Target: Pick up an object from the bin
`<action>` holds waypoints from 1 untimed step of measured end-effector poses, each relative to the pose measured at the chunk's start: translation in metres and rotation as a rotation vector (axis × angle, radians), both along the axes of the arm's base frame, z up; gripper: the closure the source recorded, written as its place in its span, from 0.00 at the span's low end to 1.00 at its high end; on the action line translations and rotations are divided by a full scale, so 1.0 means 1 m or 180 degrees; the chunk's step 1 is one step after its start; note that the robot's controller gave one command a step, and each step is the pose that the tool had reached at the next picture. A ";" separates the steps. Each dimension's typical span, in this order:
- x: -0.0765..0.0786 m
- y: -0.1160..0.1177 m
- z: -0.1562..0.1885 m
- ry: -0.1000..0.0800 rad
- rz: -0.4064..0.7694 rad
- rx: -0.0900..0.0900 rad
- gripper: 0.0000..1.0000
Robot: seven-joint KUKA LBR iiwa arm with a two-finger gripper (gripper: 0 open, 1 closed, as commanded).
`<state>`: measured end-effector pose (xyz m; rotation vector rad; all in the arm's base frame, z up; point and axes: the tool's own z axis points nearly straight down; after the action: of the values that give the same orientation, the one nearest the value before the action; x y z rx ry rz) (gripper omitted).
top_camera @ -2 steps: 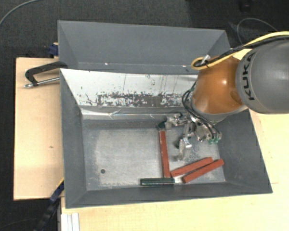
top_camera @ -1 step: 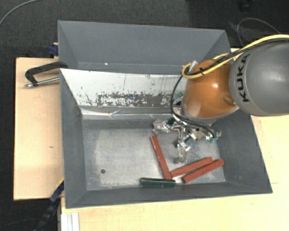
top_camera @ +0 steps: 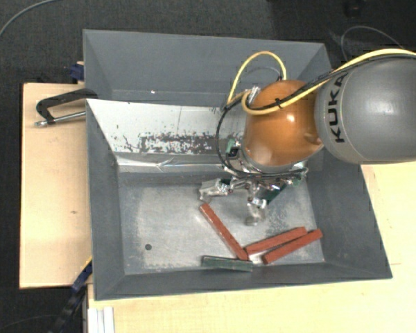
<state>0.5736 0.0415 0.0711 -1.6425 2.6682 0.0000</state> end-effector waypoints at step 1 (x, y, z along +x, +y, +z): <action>-0.050 0.088 0.000 0.0020 0.0979 -0.0010 0.00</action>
Offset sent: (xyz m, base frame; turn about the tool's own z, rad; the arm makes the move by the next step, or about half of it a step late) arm -0.0506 0.0861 -0.0011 -0.3100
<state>0.5232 0.1297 0.0707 -2.0364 2.3906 0.0031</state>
